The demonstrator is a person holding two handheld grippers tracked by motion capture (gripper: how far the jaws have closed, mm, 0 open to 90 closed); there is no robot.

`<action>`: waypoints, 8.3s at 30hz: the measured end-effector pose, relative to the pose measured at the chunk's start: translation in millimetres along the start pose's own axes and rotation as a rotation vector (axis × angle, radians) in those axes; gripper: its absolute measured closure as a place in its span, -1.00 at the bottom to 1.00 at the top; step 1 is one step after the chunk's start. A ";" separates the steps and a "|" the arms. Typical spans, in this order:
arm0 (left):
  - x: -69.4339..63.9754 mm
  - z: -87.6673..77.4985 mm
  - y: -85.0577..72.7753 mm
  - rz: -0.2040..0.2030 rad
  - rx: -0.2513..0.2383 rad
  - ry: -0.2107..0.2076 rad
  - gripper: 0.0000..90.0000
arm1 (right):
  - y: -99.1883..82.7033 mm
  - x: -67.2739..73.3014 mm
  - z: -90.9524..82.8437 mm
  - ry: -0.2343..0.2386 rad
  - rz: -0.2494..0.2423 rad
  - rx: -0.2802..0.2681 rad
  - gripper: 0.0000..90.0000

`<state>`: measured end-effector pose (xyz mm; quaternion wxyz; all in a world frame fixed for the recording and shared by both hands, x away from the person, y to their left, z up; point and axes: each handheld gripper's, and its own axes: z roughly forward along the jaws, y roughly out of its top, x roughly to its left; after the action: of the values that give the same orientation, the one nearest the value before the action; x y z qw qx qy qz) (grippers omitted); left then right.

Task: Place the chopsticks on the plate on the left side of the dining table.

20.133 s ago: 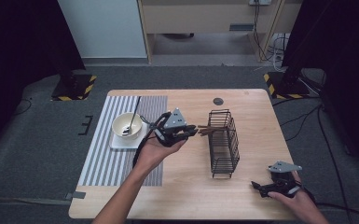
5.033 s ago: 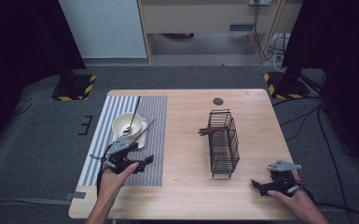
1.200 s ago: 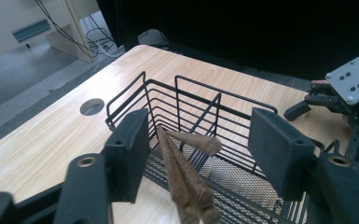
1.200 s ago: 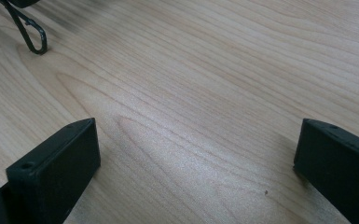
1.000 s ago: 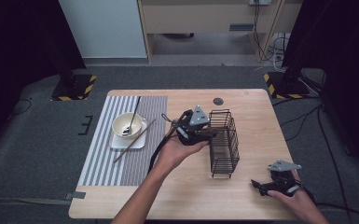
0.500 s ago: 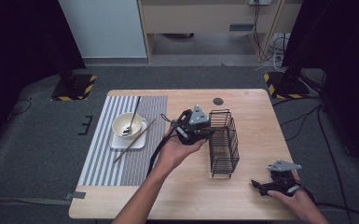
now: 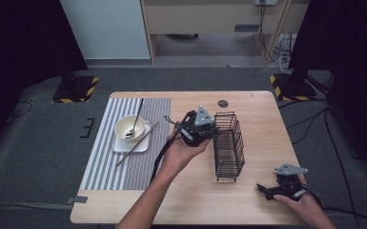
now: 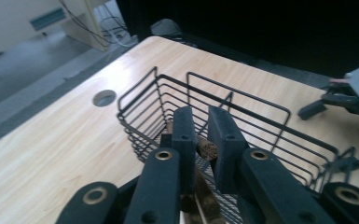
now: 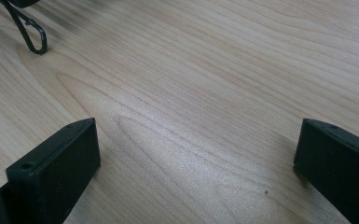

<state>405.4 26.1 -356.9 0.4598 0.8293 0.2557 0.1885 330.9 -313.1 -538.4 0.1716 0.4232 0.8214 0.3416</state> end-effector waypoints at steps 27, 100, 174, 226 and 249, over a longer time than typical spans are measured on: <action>40.0 -38.0 -28.1 -0.205 -0.228 0.004 0.86 | -0.3 0.1 -0.4 -0.001 -0.001 0.001 -1.00; 87.9 -102.0 -112.4 -0.503 -0.546 0.201 0.86 | 9.2 -6.8 9.3 -0.014 0.015 0.001 -1.00; 89.5 -122.4 -217.5 -0.615 -0.429 0.318 0.86 | 9.4 -6.6 9.6 -0.018 0.017 0.001 -1.00; 89.4 -149.6 -253.0 -0.528 -0.210 0.343 0.86 | 9.3 -6.4 9.4 -0.018 0.019 0.001 -1.00; 93.1 -139.3 -265.8 -0.555 -0.044 0.300 0.86 | 9.3 -6.4 9.4 -0.018 0.019 0.001 -1.00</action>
<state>336.7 293.2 -507.4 0.4686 0.6808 0.5329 0.1814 345.3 -310.6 -538.5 0.1754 0.4342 0.8160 0.3390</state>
